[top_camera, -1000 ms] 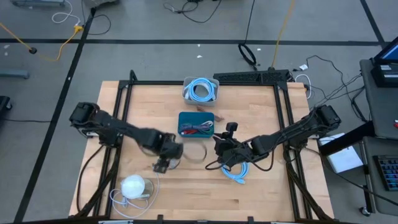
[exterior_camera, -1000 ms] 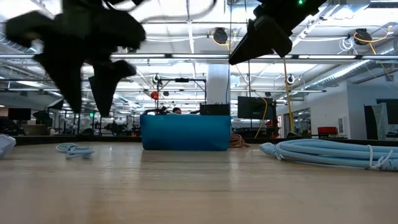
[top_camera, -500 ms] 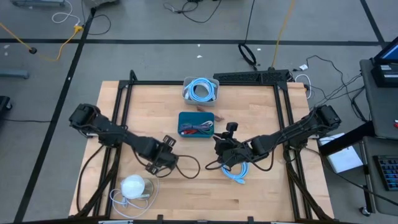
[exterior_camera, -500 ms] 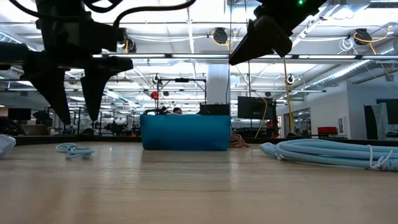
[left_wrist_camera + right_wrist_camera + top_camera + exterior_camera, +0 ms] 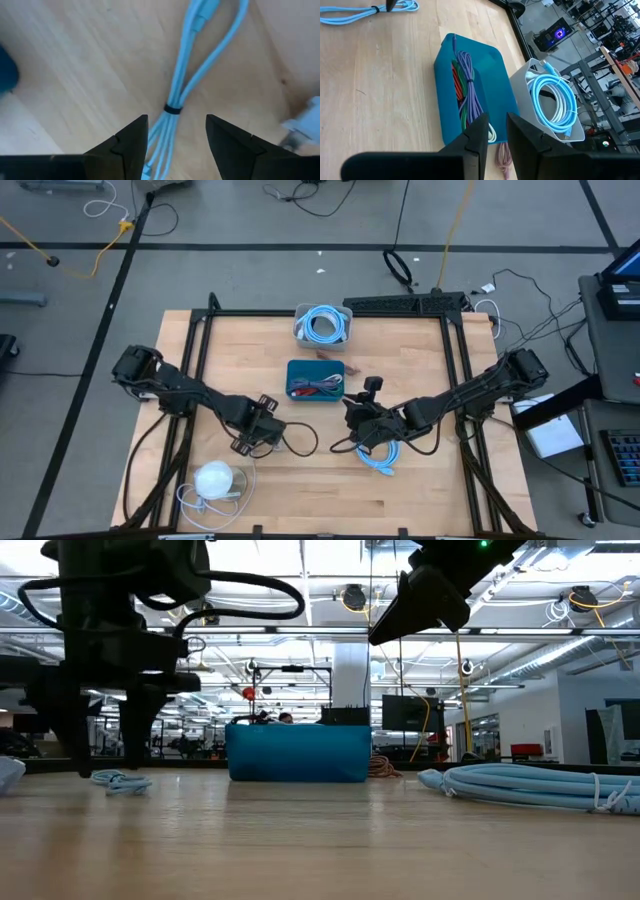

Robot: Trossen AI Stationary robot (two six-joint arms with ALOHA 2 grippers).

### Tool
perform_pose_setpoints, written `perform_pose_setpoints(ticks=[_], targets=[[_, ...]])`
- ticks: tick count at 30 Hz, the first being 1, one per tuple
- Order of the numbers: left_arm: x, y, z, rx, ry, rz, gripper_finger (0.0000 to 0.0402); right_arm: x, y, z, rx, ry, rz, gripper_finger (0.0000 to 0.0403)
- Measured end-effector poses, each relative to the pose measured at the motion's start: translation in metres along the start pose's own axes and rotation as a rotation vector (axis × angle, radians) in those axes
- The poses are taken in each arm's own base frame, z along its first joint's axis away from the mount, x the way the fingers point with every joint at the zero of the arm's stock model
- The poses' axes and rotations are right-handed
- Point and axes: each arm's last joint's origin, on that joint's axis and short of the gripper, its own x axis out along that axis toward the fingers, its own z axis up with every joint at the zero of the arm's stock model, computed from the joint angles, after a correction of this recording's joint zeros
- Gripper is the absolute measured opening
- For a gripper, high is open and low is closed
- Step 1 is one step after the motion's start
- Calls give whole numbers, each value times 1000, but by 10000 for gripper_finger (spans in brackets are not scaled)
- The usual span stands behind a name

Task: Pick & Place USB Port
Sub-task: Put the blue charger cable into the blue bin

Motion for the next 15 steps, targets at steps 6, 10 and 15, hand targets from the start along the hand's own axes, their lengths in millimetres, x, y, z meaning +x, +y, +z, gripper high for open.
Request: perform_pose_setpoints(ticks=[6, 10, 15], targets=[[5, 7, -1, -31, -36, 2, 196, 0, 0, 0, -1, 0, 0, 64], [6, 9, -2, -46, -41, -19, 174, 0, 0, 0, -3, 0, 0, 64], [6, 11, -2, -75, -47, -51, 130, 0, 0, 0, -3, 0, 0, 64]])
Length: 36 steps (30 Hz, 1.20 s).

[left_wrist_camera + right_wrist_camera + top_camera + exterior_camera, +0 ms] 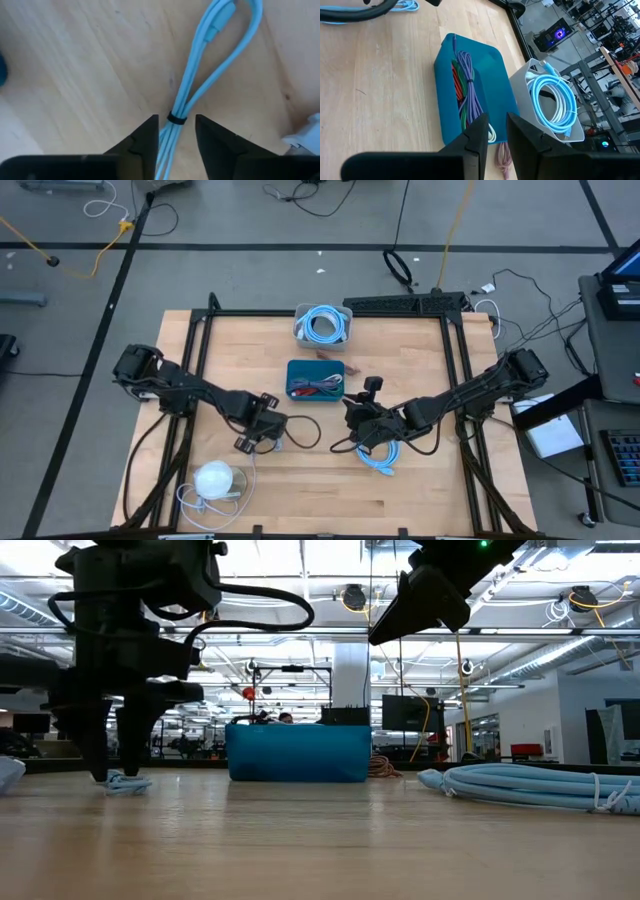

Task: Pick & Place USB Port
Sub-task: Put the blue charger cable into the blue bin

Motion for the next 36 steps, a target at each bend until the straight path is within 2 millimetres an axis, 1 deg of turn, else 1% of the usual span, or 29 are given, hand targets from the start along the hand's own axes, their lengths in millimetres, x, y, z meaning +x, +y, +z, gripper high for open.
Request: perform_pose_setpoints(ticks=[7, 16, 22, 25, 36], targets=[[0, 0, 0, -18, -4, -22, 68, 0, 0, 0, -2, 2, 0, 64], [0, -1, 0, -65, -8, -42, 7, 0, 0, 0, -2, 2, 0, 64], [0, -1, 0, -128, -7, -43, 10, 0, 0, 0, -2, 2, 0, 64], [0, -1, 0, -156, -6, -40, 3, 0, 0, 0, -2, 2, 0, 64], [0, -4, -3, -214, 40, 44, 2, 0, 0, 0, -4, 4, 0, 64]])
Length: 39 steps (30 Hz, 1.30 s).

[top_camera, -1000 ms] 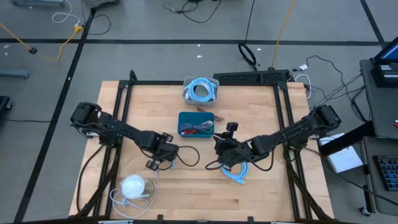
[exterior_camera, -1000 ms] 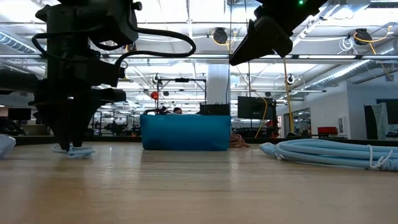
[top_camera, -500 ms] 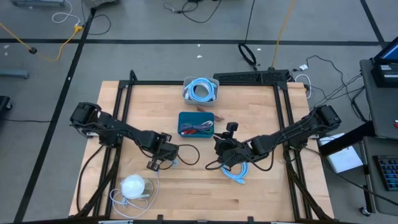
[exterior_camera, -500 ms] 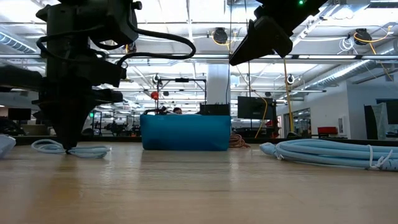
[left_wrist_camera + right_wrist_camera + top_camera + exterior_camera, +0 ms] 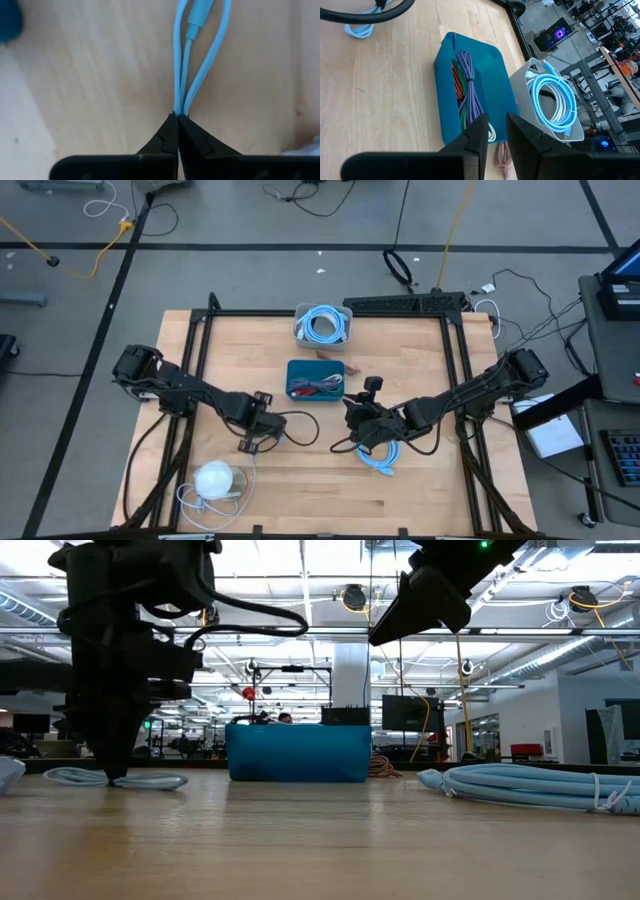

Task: Pick & Place USB Port
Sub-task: Put the blue charger cable into the blue bin

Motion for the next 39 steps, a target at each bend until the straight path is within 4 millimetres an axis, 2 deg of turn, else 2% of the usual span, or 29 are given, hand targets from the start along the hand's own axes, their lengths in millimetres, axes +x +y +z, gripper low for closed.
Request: perform_pose_setpoints(ticks=[10, 14, 20, 25, 29, 35, 39], targets=[[-7, -1, -8, -49, 48, 86, 1, 0, 0, 0, 0, 0, 0, 64], [-28, 1, -7, -77, -45, 125, 0, 0, 0, 0, 0, 0, 0, 64], [-73, 11, -6, -117, -226, 197, 0, 0, 0, 0, 1, -1, 0, 64], [-105, 36, 2, -136, -317, 311, 0, 0, 0, 1, 5, -4, 0, 64], [-123, 66, 16, -154, -410, 369, 0, 0, 0, 1, -1, -4, -1, 64], [-130, 114, 31, -194, -481, 361, 0, 0, -1, -4, -28, 33, -11, 64], [-116, 135, 41, -154, -520, 278, 0, -8, -11, -15, 17, 91, -183, 63]])
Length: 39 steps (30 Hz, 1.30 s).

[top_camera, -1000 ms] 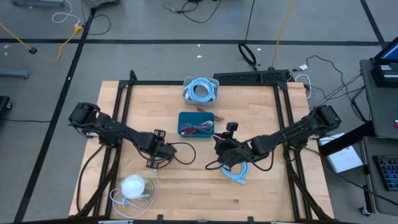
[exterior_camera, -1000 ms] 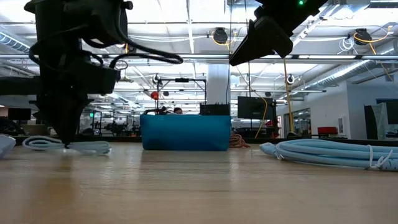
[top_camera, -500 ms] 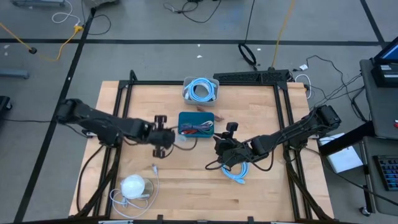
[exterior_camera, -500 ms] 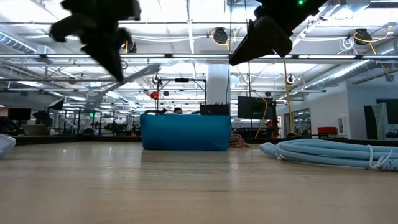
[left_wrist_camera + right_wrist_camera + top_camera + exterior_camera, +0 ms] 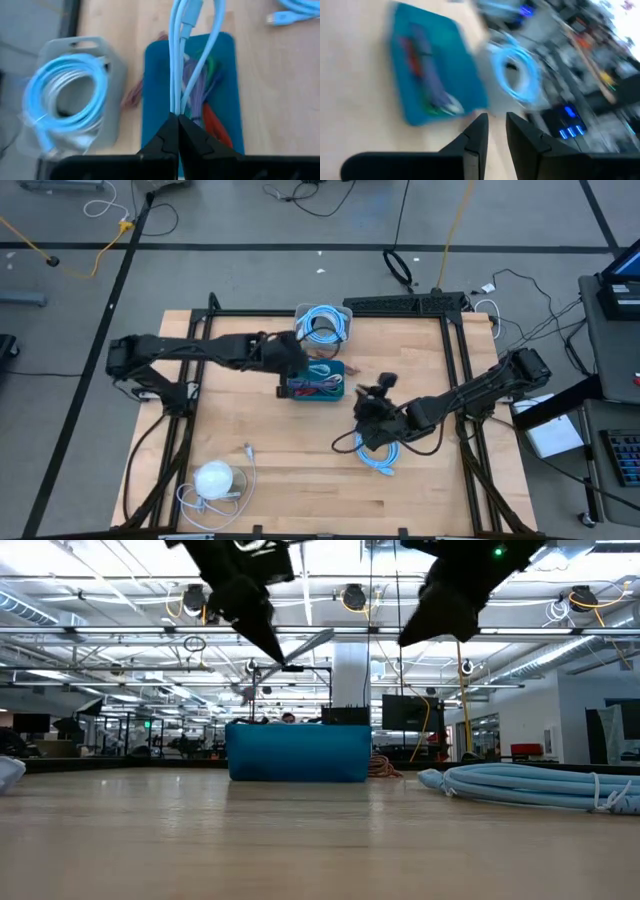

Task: Pick & Place USB Port
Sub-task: Put the blue charger cable into the blue bin, then put the blue HDMI cable into the gray bin

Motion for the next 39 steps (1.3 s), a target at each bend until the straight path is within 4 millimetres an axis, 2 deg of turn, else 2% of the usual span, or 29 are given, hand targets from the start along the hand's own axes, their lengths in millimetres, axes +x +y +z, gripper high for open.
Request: perform_pose_setpoints(ticks=[3, 7, 10, 13, 24, 31, 39], targets=[[17, 4, 1, 9, -13, -60, 0, -10, -13, -7, 78, 2, -118, 56], [43, 3, -3, 34, 32, -107, 0, -17, -27, -10, 155, 6, -135, 31], [62, -1, -8, 49, 74, -144, 0, -19, -29, -11, 154, 10, -134, 8], [77, -5, -11, 53, 98, -178, 0, -19, -28, -12, 147, 17, -115, 4], [82, -3, -10, 28, 86, -168, 11, -19, -28, -12, 140, 20, -114, 10], [82, -2, -8, 16, 64, -153, 53, -19, -28, -13, 136, 22, -113, 24], [82, -2, -8, -5, 85, -75, 128, -19, -29, -13, 131, 25, -114, 32]])
